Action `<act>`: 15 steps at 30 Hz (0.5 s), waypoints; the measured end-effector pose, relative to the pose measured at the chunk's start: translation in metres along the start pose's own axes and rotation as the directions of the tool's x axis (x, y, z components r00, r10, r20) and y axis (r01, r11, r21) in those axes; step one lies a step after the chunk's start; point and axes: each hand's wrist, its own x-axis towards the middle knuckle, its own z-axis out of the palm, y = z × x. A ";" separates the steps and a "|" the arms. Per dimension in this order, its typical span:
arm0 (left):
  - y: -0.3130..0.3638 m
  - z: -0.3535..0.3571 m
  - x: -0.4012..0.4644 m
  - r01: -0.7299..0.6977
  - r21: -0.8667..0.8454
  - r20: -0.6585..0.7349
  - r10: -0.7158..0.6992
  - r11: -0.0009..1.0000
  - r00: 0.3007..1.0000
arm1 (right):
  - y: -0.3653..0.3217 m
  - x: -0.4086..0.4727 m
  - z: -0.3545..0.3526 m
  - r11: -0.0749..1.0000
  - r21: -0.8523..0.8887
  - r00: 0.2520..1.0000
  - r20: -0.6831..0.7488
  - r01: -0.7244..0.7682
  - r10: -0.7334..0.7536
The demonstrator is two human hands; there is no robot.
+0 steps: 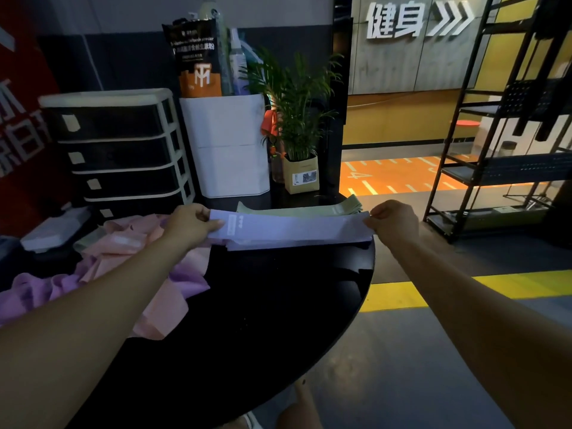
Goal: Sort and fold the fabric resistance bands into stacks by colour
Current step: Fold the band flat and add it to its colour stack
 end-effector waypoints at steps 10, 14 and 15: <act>0.008 0.043 0.036 0.041 0.208 -0.028 -0.035 0.977 0.999 | 0.011 0.042 0.018 0.996 -0.094 1.000 0.012 -0.006 0.007; -0.001 0.048 0.042 0.057 0.258 -0.016 -0.055 0.965 0.998 | 0.019 0.045 0.025 0.994 -0.111 0.999 0.032 -0.012 0.016; -0.002 0.049 0.043 0.053 0.268 -0.011 -0.053 0.962 0.999 | 0.020 0.045 0.025 0.993 -0.121 0.999 0.038 -0.007 0.012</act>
